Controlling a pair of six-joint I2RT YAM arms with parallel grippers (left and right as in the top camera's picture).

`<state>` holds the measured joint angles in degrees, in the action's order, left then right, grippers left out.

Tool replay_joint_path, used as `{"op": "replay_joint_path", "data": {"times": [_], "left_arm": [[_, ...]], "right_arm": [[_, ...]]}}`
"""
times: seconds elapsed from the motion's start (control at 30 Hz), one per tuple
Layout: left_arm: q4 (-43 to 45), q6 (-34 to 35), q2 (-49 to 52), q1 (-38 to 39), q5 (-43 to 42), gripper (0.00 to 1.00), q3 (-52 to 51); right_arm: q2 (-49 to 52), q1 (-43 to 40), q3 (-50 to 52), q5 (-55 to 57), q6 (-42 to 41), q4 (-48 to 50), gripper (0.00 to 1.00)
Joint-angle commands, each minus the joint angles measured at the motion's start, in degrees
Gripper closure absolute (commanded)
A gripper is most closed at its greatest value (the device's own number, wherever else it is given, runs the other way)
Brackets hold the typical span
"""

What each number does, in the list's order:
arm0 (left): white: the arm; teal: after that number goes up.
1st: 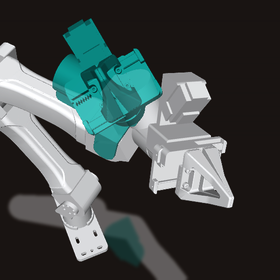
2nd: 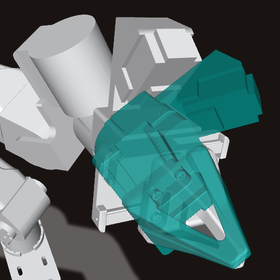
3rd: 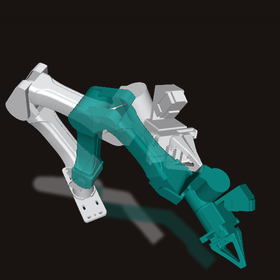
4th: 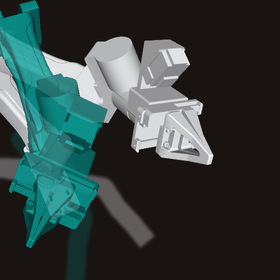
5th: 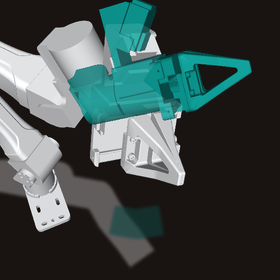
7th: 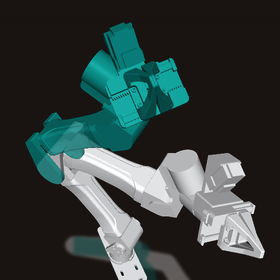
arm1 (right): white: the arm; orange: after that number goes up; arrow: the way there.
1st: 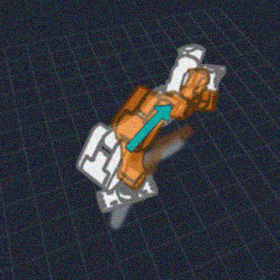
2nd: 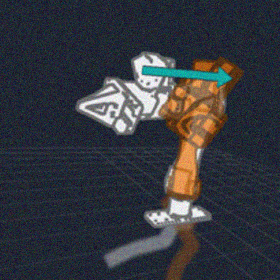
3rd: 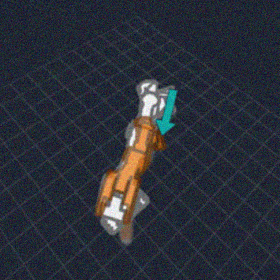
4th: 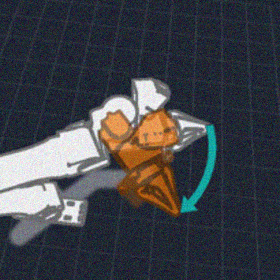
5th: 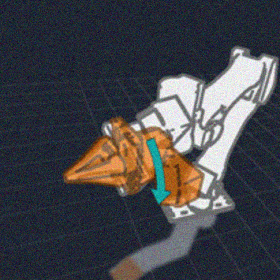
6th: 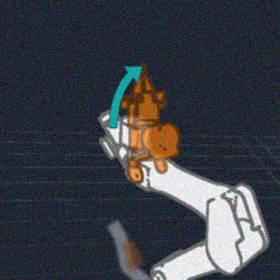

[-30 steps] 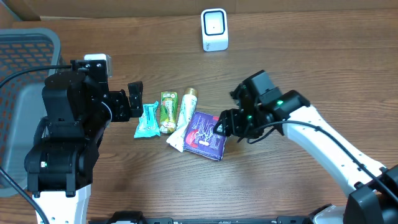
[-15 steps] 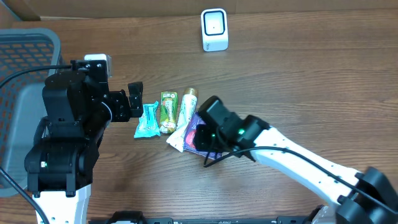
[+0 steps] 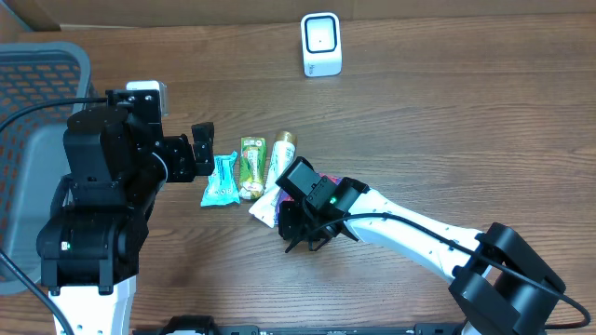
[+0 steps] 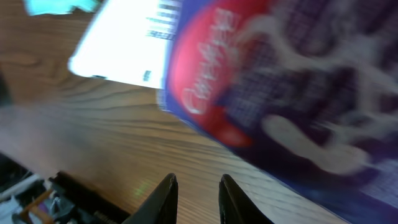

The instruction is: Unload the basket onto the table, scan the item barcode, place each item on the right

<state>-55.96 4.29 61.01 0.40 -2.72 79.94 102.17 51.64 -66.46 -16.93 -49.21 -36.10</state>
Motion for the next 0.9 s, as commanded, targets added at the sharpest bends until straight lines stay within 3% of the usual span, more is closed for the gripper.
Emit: {"op": "replay_joint_path", "data": {"times": [0.0, 0.3, 0.67, 0.87], "left_arm": [[0.04, -0.48, -0.28, 0.00, 0.17, 0.00, 0.85], [0.04, -0.48, -0.28, 0.00, 0.17, 0.01, 0.85], [0.02, -0.48, -0.28, 0.00, 0.17, 0.01, 0.85], [0.04, -0.48, -0.28, 0.00, 0.17, 0.01, 0.85]], "right_arm": [[-0.13, -0.39, -0.96, 4.11, -5.40, -2.43, 0.76], [-0.28, -9.84, -0.96, 4.28, -5.25, -14.32, 0.84], [-1.29, -22.40, -2.05, 4.35, 6.05, -14.34, 0.84], [-1.29, -28.57, -2.27, -4.46, 12.31, -12.00, 0.81]]}}
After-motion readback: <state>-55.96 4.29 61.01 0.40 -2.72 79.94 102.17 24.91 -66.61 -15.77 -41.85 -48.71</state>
